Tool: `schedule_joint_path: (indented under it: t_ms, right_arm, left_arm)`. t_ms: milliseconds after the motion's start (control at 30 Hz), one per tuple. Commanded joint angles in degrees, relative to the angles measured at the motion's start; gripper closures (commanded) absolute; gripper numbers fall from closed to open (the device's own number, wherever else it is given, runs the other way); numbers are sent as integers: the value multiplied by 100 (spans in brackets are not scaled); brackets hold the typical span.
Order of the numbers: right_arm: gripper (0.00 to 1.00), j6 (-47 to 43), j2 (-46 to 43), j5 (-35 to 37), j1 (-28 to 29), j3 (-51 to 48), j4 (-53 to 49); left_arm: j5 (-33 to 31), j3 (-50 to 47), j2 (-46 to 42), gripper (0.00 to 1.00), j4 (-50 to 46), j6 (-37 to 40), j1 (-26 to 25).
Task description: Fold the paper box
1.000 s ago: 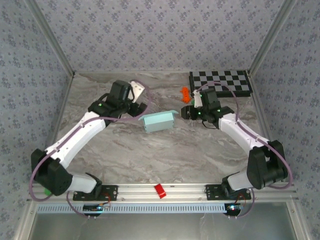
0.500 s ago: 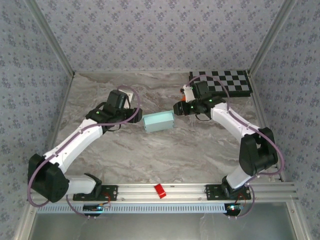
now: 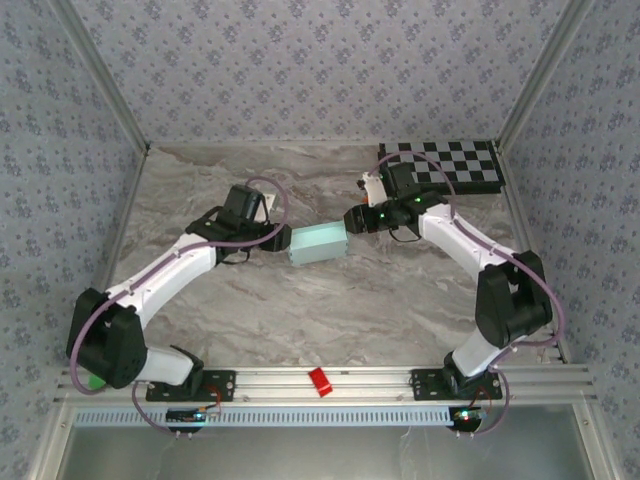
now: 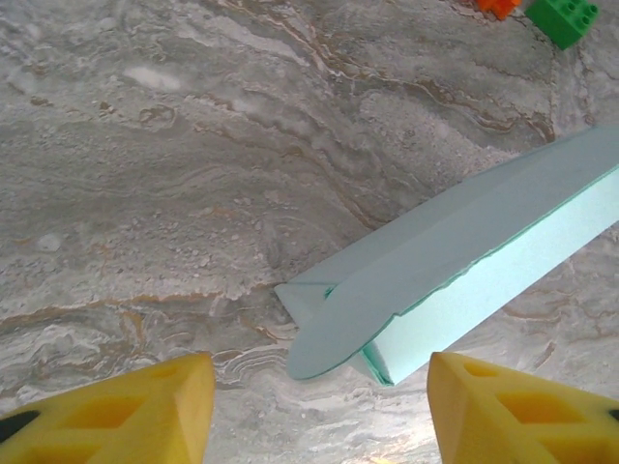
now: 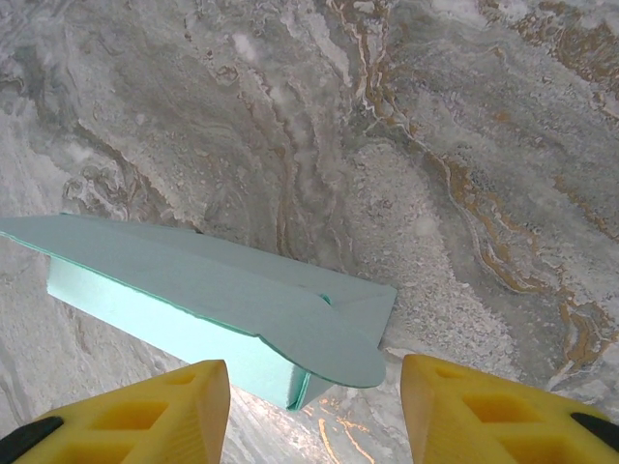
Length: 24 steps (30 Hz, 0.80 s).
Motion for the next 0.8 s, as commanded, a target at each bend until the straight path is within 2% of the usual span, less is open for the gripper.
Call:
schedule_joint_path:
  t_ms: [0, 367, 767]
  right_arm:
    - [50, -89, 99, -125, 55, 163, -142]
    - [52, 17, 63, 66, 106, 89, -110]
    - [57, 83, 59, 79, 137, 33, -78]
  left_arm:
    - [207, 6, 66, 42, 146, -9, 28]
    - [225, -22, 251, 52, 235, -26, 29]
    - [304, -73, 343, 58, 319, -144, 24]
